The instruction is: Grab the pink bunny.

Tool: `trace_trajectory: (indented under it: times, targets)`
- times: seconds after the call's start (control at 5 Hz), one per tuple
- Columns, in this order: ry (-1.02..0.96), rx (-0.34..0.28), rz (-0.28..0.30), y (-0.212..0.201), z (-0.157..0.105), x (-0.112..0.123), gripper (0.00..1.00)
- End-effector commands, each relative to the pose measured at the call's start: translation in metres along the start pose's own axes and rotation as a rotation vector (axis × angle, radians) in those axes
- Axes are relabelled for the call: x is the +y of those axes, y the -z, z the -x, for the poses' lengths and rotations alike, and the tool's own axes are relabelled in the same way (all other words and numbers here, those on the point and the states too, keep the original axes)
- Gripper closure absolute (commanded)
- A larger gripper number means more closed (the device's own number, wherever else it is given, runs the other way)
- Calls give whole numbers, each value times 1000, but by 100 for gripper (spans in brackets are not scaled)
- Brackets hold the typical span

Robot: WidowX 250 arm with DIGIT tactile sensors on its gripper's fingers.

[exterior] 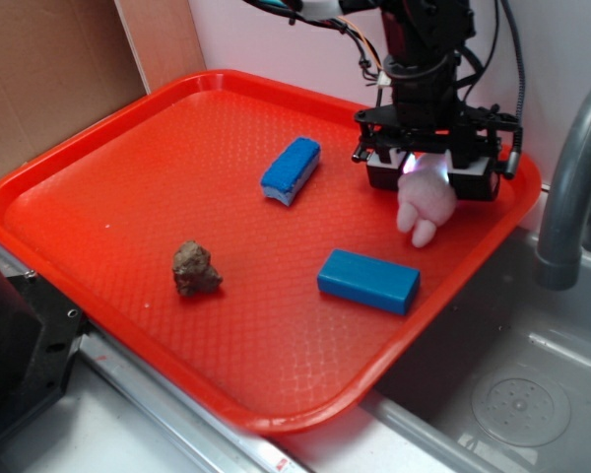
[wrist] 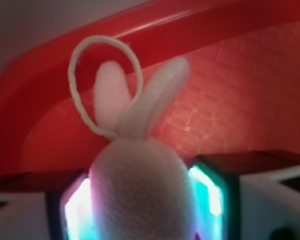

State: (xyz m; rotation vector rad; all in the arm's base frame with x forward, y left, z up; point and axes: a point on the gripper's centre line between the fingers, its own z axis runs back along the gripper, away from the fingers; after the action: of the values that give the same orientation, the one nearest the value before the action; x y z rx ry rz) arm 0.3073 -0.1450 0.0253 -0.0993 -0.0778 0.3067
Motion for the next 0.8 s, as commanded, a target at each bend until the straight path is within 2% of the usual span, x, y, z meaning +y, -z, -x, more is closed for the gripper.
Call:
trace_trajectory:
  times: [0.0, 0.2, 0.4, 0.6]
  targets:
    - [22, -99, 163, -120, 4, 68, 100]
    - [-130, -65, 66, -140, 36, 112, 100]
    - [-65, -159, -37, -151, 54, 146, 100]
    - [-81, -65, -167, -139, 57, 176, 100]
